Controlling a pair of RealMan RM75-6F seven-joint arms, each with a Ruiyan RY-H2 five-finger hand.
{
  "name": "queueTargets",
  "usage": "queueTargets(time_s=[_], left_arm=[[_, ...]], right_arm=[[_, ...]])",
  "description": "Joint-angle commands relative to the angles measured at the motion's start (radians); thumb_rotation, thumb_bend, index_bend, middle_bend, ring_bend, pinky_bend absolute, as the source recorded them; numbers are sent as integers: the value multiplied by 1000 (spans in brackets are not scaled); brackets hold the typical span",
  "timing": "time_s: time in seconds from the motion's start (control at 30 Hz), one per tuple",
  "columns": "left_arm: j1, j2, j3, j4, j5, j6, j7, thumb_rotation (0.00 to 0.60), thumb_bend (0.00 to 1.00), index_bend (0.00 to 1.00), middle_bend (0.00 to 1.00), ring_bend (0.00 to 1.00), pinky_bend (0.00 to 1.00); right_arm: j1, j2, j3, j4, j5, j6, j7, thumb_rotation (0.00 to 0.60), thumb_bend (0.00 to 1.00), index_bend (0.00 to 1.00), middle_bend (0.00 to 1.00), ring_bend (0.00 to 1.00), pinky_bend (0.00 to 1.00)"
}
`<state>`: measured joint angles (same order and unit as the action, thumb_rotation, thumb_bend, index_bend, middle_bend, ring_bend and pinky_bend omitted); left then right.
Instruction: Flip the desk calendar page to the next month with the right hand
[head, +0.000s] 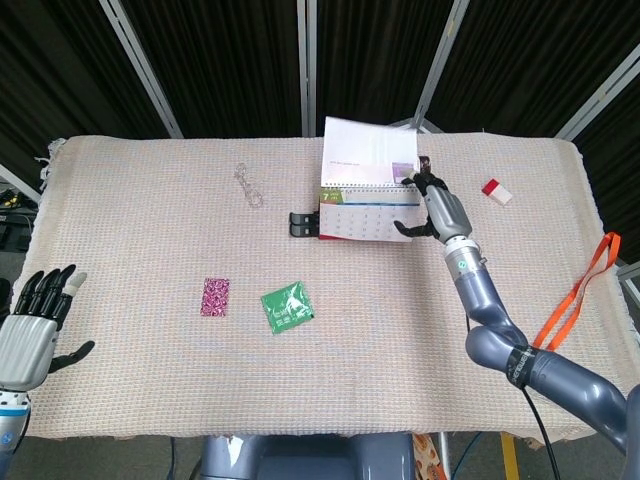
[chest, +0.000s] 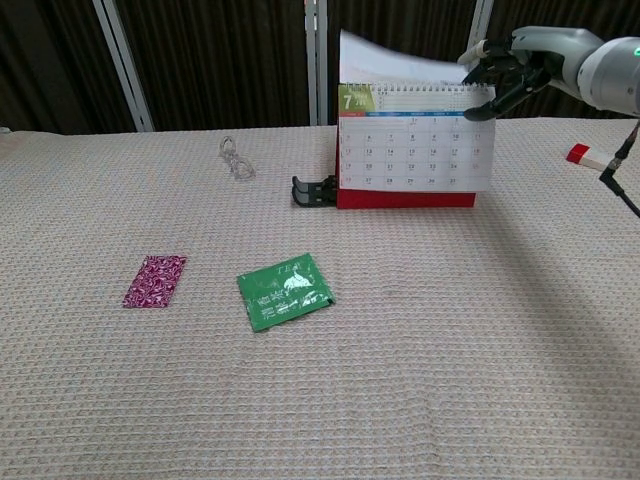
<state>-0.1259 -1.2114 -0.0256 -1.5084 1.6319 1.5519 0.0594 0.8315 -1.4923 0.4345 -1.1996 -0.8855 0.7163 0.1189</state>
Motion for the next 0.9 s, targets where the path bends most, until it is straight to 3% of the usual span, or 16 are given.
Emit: queueTargets(time_s=[0.03, 0.2, 0.57, 0.7, 0.9], left_arm=[[-1, -1, 0, 1, -2, -2, 1, 600, 92, 0, 0, 0, 0], [-1, -1, -2, 1, -1, 4, -2, 600, 93, 0, 0, 0, 0], [2, 1, -1, 2, 1, 13, -10, 600, 92, 0, 0, 0, 0], [4, 4, 0, 2, 1, 17, -16, 600, 93, 0, 0, 0, 0], [2, 0, 5, 11, 2, 8, -13, 600, 92, 0, 0, 0, 0]], right_arm=[[9, -26, -27, 57, -22, -47, 42, 600, 217, 147, 200, 29, 0], [4, -43, -20, 84, -68, -18, 90, 600, 218, 134, 157, 28, 0], [-28, -50, 8, 40, -282, 253, 211, 600, 217, 121, 119, 11, 0], [-75, -3, -26, -41, -328, 298, 222, 600, 218, 128, 103, 6, 0], [-220, 102, -166, -193, -468, 440, 184, 600, 217, 113, 56, 0, 0]])
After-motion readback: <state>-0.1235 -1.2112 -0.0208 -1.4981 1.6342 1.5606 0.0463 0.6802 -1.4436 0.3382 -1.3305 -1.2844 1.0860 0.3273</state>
